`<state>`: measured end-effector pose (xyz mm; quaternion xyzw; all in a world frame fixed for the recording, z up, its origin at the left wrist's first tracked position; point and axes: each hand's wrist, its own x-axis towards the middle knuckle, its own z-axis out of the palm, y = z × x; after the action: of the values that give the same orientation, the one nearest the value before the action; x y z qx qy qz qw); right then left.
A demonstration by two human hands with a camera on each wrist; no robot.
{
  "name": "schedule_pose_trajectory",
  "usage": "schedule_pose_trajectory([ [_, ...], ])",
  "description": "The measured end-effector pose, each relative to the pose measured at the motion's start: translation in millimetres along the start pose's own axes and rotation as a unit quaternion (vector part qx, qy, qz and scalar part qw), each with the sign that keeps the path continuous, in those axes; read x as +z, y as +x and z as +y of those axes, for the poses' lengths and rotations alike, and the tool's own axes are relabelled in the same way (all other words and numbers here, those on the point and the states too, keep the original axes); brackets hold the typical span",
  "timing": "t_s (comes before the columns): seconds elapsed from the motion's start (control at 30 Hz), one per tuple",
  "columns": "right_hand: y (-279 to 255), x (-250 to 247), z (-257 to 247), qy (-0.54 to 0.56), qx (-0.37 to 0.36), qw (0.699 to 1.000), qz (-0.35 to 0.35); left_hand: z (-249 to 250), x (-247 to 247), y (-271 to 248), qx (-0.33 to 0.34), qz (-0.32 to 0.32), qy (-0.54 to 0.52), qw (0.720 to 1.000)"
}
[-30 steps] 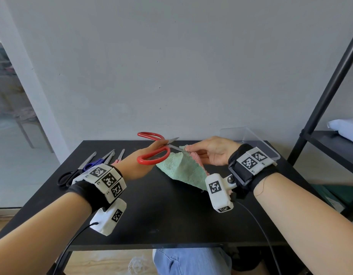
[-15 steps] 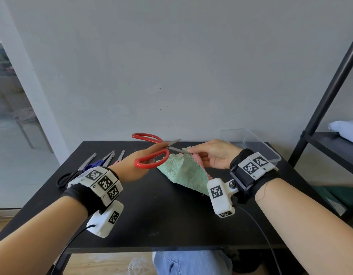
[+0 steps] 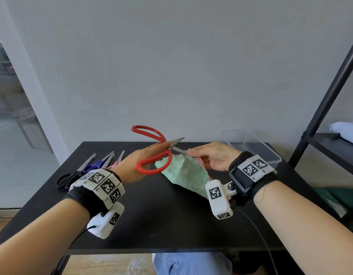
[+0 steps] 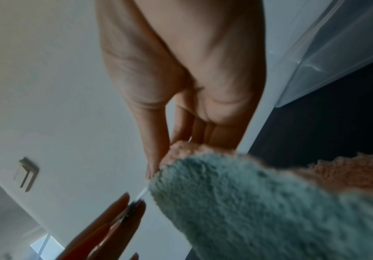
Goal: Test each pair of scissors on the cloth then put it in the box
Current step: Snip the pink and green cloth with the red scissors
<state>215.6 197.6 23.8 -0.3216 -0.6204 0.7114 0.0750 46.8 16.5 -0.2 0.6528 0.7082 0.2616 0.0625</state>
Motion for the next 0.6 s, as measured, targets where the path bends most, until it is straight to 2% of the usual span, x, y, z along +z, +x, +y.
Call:
schedule_pose_trajectory([
  [0.2,-1.2,-3.8,-2.0,-0.013,-0.002,1.0,0.012,-3.7,-7.2,2.5,0.011,-0.013,0.006,1.0],
  [0.27,-1.5,-6.2,-1.4,-0.017,-0.006,1.0,0.02,-3.1,-12.5,3.6,-0.006,-0.015,-0.034,0.999],
  [0.33,-2.0,-8.4,0.8,-0.018,-0.012,0.999,0.029,-0.6,-17.1,2.7,-0.041,-0.021,-0.12,0.992],
  [0.43,0.1,-6.8,5.1,-0.022,-0.011,0.999,0.042,7.3,-17.4,0.8,-0.113,-0.014,-0.274,0.955],
  [0.6,3.6,-0.1,7.3,-0.005,-0.029,0.999,0.038,15.8,-9.9,3.9,-0.243,0.019,-0.324,0.914],
])
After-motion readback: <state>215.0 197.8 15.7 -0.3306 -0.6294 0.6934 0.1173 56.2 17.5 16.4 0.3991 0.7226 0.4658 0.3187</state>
